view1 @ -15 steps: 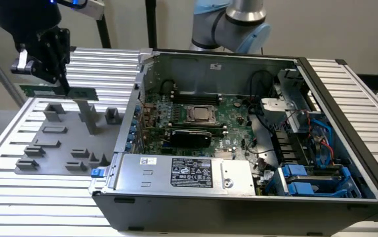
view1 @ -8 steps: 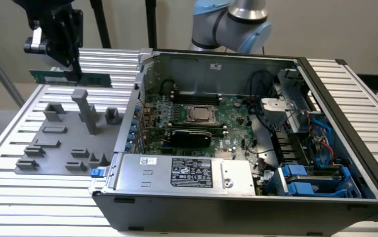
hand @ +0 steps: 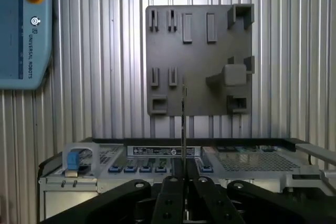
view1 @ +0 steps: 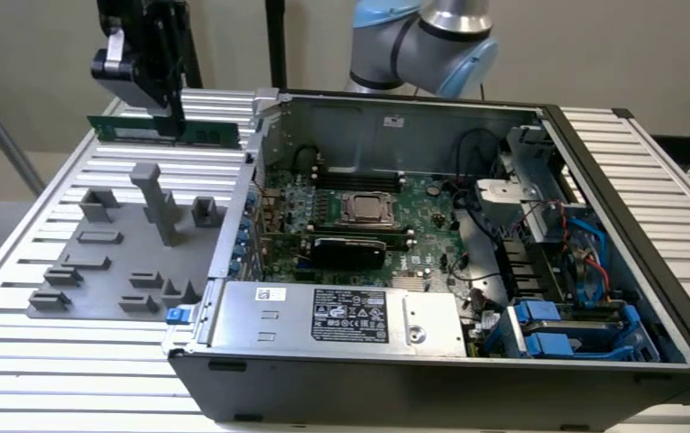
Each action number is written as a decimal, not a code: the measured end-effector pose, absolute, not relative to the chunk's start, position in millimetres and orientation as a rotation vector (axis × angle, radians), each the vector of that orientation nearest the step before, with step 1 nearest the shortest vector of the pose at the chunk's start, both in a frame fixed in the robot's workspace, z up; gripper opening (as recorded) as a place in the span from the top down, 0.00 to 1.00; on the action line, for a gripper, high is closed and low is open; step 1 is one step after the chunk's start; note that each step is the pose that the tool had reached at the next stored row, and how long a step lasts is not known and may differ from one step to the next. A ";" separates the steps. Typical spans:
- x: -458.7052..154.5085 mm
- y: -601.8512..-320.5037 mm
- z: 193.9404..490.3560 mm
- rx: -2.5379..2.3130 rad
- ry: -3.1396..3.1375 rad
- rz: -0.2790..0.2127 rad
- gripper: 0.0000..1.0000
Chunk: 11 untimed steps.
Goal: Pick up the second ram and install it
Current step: 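Insert the second ram into the second slot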
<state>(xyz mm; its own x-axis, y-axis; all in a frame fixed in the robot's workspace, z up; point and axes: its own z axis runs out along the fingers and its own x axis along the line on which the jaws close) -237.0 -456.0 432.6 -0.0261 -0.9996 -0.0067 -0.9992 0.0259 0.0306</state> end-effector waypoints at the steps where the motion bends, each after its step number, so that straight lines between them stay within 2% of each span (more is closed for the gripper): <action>1: -232.3 -456.0 432.9 2.181 -2.238 -0.042 1.00; 11: -186.9 -456.0 433.0 2.181 -2.238 -0.042 1.00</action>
